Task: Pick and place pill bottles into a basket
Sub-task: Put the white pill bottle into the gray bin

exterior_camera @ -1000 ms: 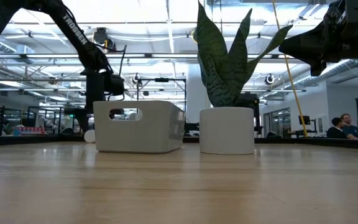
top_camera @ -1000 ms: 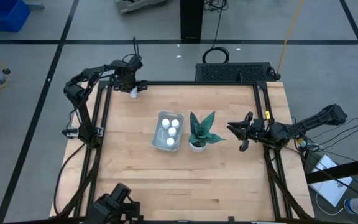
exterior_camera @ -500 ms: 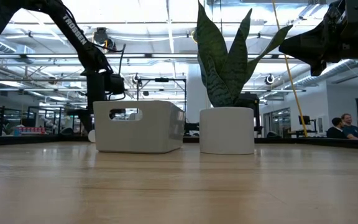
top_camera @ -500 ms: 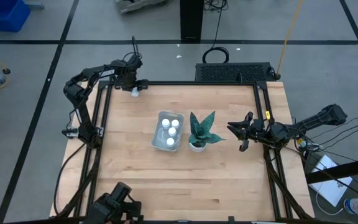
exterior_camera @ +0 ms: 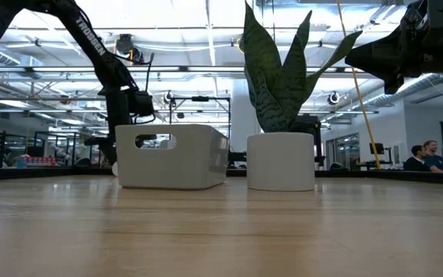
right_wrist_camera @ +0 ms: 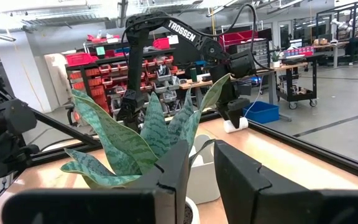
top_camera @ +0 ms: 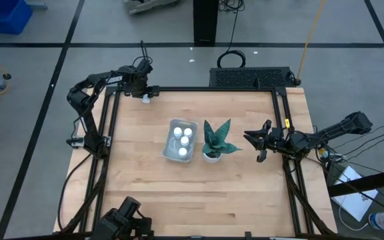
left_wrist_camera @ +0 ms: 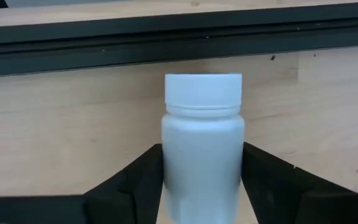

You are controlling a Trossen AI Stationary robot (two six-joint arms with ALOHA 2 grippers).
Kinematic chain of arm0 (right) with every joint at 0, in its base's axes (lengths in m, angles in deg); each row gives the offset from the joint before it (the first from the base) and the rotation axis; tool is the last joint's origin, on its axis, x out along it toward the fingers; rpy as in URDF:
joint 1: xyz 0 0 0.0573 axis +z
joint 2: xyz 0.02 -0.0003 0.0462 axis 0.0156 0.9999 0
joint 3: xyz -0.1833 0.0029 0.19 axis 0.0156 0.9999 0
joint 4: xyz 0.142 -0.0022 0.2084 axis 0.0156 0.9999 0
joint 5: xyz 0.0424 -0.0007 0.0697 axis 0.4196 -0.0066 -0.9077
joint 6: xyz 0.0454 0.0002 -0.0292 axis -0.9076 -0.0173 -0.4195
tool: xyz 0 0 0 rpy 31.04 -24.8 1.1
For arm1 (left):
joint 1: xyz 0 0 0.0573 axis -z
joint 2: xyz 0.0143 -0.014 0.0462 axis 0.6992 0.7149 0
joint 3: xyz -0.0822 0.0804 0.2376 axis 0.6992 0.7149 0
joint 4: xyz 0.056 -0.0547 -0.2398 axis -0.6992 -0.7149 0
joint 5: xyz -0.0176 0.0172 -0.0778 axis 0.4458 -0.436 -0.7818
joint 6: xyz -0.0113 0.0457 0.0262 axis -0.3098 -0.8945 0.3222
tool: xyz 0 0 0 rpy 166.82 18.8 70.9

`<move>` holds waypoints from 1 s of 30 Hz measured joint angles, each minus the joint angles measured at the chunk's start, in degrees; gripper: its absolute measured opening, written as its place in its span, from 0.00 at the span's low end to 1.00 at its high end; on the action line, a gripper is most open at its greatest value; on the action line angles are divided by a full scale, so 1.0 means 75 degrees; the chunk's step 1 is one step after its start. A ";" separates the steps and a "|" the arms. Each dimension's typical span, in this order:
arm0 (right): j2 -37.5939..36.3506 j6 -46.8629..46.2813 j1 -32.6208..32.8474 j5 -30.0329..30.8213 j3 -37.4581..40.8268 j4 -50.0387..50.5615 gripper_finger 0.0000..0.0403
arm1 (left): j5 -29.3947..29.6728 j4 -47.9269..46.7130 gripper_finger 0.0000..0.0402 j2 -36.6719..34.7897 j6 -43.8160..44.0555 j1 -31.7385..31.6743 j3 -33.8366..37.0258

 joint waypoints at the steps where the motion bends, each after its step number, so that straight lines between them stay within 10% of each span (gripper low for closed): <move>1: 0.0000 0.0002 0.0001 0.0000 -0.0002 0.0000 0.18 | -0.0004 0.0048 0.51 -0.0004 -0.0004 0.0000 0.0060; 30: 0.0002 0.0000 0.0000 0.0000 -0.0002 0.0000 0.18 | 0.0328 0.0398 0.45 -0.1766 -0.0296 0.1004 0.0450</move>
